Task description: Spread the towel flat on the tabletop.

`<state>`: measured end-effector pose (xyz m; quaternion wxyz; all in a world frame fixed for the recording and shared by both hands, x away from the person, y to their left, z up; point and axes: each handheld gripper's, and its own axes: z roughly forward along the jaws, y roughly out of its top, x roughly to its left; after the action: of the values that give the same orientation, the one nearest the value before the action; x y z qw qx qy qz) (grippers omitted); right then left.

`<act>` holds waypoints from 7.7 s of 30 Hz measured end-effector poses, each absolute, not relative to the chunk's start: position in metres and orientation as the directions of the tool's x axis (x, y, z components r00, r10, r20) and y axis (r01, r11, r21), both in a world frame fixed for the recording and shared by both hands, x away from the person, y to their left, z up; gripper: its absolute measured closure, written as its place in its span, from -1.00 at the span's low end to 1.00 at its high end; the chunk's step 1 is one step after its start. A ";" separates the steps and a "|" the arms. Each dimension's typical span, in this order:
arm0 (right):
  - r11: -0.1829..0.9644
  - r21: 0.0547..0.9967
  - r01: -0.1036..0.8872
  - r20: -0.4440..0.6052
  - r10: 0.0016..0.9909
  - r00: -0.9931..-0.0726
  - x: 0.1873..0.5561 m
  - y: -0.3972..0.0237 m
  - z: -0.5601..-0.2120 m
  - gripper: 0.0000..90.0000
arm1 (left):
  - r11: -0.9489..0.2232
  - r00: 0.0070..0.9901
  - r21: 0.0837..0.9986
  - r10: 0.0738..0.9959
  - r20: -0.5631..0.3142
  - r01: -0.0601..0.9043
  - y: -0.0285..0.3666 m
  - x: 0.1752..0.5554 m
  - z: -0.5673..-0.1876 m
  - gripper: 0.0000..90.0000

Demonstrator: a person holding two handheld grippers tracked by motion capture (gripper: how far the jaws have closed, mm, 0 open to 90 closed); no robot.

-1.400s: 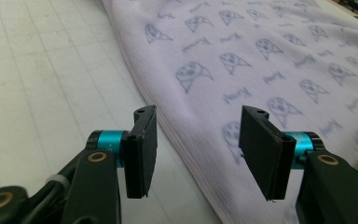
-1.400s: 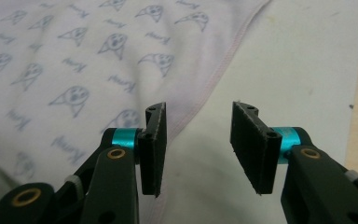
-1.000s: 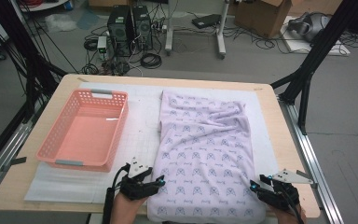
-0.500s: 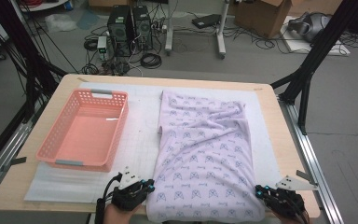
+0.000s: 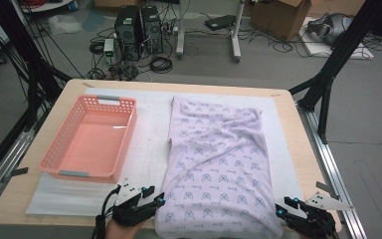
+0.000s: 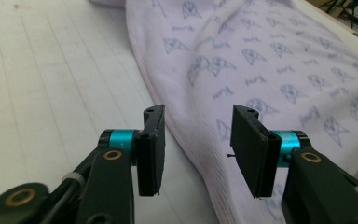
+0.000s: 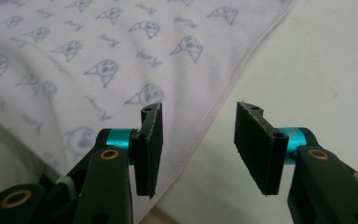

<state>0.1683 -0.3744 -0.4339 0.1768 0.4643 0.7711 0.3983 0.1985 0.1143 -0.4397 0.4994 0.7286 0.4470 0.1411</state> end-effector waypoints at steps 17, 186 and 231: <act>0.316 0.737 0.597 0.044 0.859 -0.510 0.199 -0.349 -0.446 0.84 | -0.283 0.603 0.805 0.790 -0.113 0.522 0.085 0.209 -0.453 0.91; 0.342 0.735 0.586 0.112 0.791 -0.602 0.174 -0.355 -0.438 0.95 | -0.242 0.618 0.806 0.765 -0.185 0.541 0.112 0.169 -0.452 0.91; 0.201 0.773 0.602 0.157 0.859 -0.487 0.189 -0.372 -0.435 0.44 | -0.150 0.616 0.854 0.755 -0.227 0.498 0.120 0.201 -0.443 0.09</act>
<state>0.1889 -0.3721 -0.4348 0.1567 0.4815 0.7588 0.4096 0.2005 0.1201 -0.4429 0.4996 0.7472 0.4192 0.1283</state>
